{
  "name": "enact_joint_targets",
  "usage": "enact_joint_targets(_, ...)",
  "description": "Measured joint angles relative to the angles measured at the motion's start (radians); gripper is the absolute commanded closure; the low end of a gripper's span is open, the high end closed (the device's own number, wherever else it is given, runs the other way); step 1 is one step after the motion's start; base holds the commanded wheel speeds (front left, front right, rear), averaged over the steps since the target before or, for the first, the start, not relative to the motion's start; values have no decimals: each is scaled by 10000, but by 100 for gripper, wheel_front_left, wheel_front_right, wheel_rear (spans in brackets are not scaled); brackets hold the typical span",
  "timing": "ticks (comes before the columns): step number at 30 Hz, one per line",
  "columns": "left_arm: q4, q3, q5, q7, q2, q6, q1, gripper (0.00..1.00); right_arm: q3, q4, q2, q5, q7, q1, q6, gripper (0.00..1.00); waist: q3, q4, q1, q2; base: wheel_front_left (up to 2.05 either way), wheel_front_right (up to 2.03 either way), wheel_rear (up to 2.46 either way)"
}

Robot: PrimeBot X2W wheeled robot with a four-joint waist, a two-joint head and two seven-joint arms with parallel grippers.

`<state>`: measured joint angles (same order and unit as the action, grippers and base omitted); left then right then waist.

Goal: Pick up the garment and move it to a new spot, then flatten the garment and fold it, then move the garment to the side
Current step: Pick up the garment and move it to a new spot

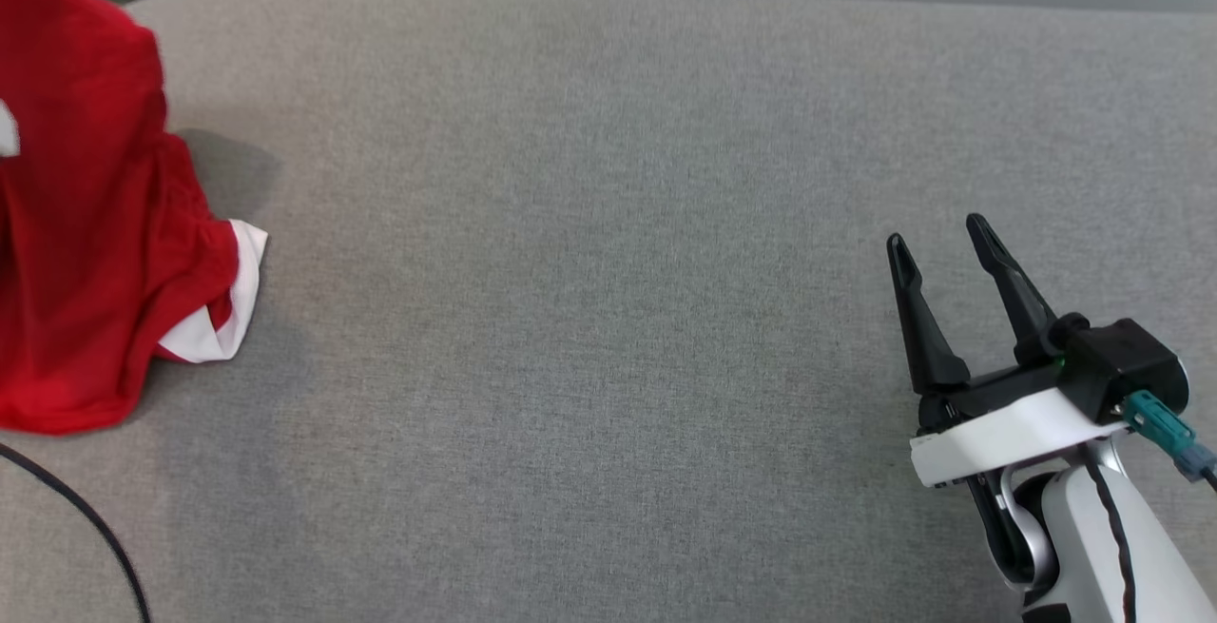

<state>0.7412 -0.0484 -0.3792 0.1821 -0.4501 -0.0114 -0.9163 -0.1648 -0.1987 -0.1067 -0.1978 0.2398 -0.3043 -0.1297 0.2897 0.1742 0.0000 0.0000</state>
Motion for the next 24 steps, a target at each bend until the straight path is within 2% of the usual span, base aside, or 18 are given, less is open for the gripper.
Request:
enact_joint_targets(3, -1348, -244, 163, 171, 303, 209, 736, 100, 165, 10, 94, -4, 65, 210, 0, 0, -355, -23, 0, 0, 0, 0, 0)
enact_joint_targets(6, -2961, -709, 301, 52, 918, 424, 1708, 100, 395, 75, 136, 2, 71, 425, 0, 0, -669, -57, 0, 0, 0, 0, 0)
enact_joint_targets(7, -4063, -1055, 453, -171, 1204, 627, 2369, 100, 476, 140, 207, 21, 69, 500, 0, 0, -808, -140, 0, 0, 0, 0, 0)
enact_joint_targets(11, -6000, -1964, 999, -861, 1588, 1085, 3705, 100, 543, 217, 313, 134, 63, 527, 0, 0, -928, -479, 0, 0, 0, 0, 0)
enact_joint_targets(13, -6692, -2330, 1114, -1198, 1753, 1175, 4174, 100, 535, 211, 339, 130, 61, 541, 0, 0, -959, -691, 0, 0, 0, 0, 0)
enact_joint_targets(18, -7699, -3348, 1373, -1687, 2205, 1246, 4905, 100, 462, 182, 414, 92, 61, 591, 0, 0, -1003, -1337, 0, 0, 0, 0, 0)
enact_joint_targets(24, -7354, -4755, 1601, -1973, 3051, 811, 4814, 100, 407, 67, 470, 13, 69, 610, 0, 0, -962, -2256, 0, 0, 0, 0, 0)
